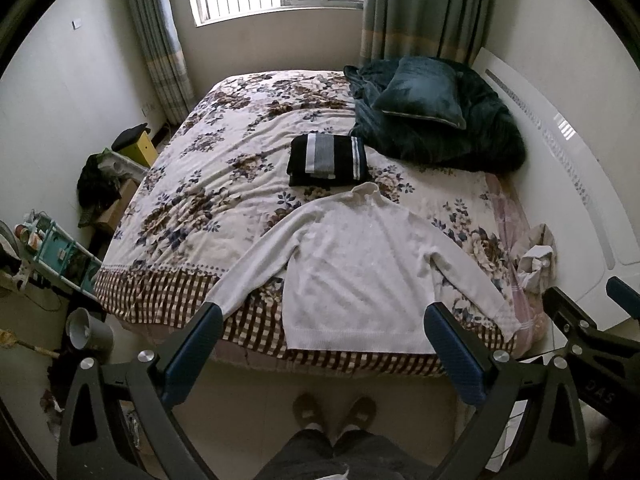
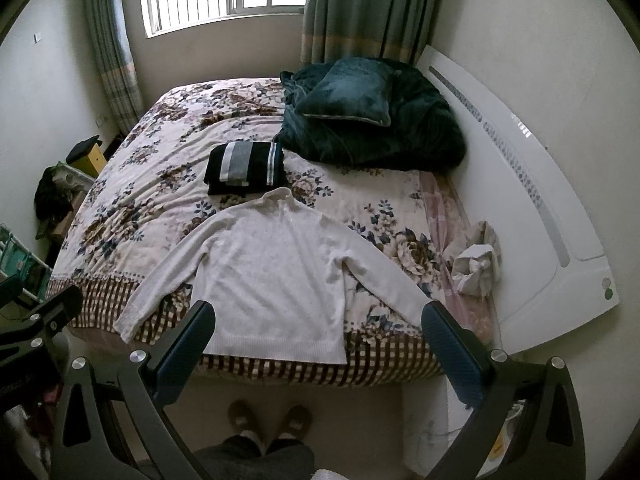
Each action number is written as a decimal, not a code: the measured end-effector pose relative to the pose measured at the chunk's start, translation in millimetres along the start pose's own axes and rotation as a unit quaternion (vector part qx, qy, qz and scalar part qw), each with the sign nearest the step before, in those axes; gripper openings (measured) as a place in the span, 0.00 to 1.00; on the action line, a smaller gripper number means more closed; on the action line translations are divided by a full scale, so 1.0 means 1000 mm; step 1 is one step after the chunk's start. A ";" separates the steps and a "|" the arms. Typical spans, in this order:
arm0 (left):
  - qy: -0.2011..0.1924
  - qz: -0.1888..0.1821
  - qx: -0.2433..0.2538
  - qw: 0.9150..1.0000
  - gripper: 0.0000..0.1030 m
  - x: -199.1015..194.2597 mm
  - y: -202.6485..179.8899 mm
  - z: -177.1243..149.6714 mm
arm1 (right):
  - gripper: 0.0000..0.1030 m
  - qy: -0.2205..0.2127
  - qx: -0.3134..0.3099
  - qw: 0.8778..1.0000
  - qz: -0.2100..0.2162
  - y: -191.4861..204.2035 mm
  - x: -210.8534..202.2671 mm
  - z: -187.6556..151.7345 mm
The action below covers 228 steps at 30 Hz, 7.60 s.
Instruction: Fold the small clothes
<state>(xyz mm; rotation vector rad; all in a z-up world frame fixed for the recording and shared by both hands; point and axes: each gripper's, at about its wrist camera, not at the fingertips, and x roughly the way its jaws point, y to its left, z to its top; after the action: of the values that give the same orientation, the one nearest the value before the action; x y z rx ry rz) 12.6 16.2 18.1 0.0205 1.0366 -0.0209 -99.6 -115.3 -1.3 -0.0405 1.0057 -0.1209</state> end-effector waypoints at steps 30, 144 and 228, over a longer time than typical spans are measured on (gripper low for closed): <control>-0.003 -0.002 -0.002 1.000 1.00 0.000 0.003 0.003 | 1.00 -0.002 -0.001 1.000 -0.002 0.004 -0.002 0.007; 0.150 0.060 -0.613 0.773 1.00 0.518 0.322 -0.210 | 0.88 0.199 0.046 0.979 0.016 0.160 0.654 -0.002; 0.136 0.051 -0.124 0.982 0.82 0.659 0.115 0.036 | 0.74 0.314 0.141 0.939 -0.016 -0.086 0.697 -0.006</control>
<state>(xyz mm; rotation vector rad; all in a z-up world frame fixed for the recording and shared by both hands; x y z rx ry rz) 382.1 124.8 -530.5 -0.1537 1.3049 0.2092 257.3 -283.9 -582.4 0.2605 1.6182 -0.3201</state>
